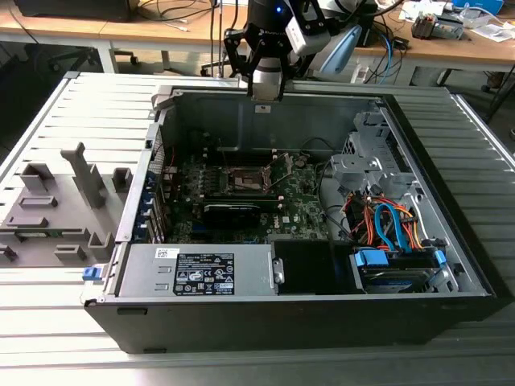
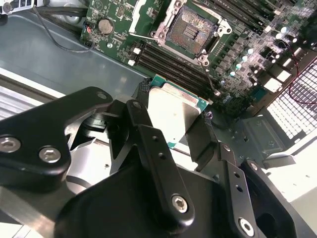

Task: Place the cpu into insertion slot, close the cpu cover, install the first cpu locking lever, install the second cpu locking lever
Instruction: 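Place the cpu into insertion slot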

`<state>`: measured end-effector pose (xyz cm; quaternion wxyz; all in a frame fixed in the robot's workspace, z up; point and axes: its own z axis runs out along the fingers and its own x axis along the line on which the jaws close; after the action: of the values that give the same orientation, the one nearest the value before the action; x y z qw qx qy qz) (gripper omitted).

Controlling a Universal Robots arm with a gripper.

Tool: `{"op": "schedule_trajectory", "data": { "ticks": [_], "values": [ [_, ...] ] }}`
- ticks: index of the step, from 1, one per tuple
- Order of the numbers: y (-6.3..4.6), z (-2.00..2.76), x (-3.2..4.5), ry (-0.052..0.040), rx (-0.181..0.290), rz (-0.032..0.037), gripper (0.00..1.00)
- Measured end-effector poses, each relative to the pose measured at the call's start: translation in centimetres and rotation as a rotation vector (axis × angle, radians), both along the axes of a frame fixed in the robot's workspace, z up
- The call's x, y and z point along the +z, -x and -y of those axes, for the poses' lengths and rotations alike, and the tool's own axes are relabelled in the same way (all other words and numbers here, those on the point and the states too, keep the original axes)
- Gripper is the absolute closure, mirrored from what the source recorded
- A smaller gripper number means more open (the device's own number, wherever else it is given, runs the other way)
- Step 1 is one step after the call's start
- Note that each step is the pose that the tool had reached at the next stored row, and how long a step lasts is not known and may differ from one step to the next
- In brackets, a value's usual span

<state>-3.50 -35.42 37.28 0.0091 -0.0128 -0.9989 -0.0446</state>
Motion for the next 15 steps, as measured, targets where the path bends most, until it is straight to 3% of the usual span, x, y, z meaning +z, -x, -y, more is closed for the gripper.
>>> {"op": "schedule_trajectory", "data": {
  "ticks": [15],
  "values": [
    [0.01, 0.43, -0.31, 0.0000, 0.000, 0.0000, 0.46]
  ]
}}
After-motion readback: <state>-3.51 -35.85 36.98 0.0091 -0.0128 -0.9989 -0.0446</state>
